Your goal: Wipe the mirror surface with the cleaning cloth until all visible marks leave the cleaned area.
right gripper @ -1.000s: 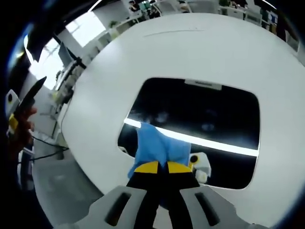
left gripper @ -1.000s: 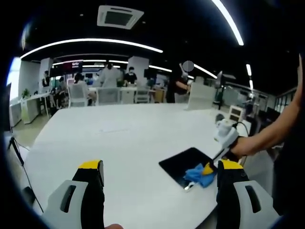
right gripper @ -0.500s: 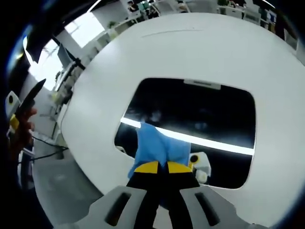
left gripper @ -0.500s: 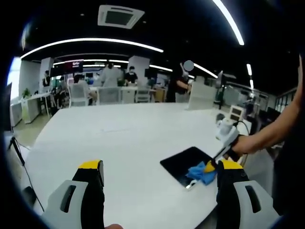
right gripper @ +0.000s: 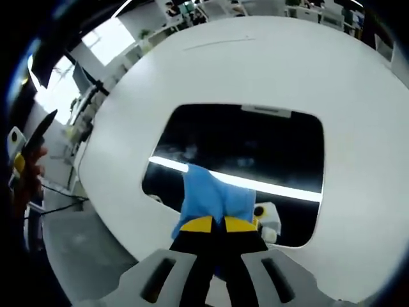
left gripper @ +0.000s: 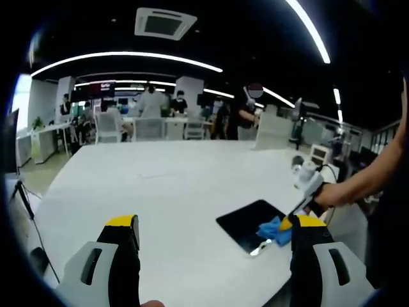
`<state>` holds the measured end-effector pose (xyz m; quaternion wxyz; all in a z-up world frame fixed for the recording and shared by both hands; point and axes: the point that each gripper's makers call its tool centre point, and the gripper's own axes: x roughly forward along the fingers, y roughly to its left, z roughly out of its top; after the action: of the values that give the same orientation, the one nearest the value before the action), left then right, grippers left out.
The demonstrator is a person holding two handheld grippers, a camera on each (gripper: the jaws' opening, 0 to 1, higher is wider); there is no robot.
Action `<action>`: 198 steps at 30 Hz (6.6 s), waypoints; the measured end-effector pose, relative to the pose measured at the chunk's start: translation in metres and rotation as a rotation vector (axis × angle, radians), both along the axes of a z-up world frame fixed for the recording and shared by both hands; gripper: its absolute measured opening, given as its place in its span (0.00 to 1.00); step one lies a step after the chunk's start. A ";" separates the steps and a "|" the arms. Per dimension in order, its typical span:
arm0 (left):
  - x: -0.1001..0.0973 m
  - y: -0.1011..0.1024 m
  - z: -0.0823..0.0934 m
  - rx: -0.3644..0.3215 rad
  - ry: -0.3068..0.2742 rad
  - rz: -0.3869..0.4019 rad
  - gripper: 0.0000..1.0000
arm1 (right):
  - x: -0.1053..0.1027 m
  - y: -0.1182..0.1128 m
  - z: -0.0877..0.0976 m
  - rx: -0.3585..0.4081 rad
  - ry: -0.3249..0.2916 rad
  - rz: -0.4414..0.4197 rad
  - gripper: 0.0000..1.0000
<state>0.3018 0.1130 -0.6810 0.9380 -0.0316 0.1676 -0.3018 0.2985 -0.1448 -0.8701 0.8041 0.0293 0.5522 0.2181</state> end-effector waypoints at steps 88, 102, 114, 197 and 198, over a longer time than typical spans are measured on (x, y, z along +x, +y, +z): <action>-0.005 0.004 -0.014 0.005 0.045 0.024 0.99 | 0.042 -0.001 0.000 -0.025 -0.043 0.007 0.00; -0.007 0.007 -0.014 0.002 0.046 0.032 0.99 | 0.056 -0.001 0.000 -0.042 -0.051 0.009 0.00; -0.009 0.011 -0.018 0.004 0.055 0.040 0.99 | 0.072 0.001 0.001 -0.056 -0.064 0.017 0.00; -0.010 -0.036 -0.010 0.059 0.087 0.090 0.99 | 0.130 -0.045 0.002 -0.040 -0.065 -0.010 0.00; -0.010 -0.041 -0.009 0.055 0.087 0.092 0.99 | 0.132 -0.048 0.001 -0.045 -0.063 -0.001 0.00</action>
<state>0.2917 0.0719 -0.6895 0.9433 -0.0265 0.2147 -0.2520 0.4303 -0.1924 -0.8692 0.8218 0.0047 0.5312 0.2061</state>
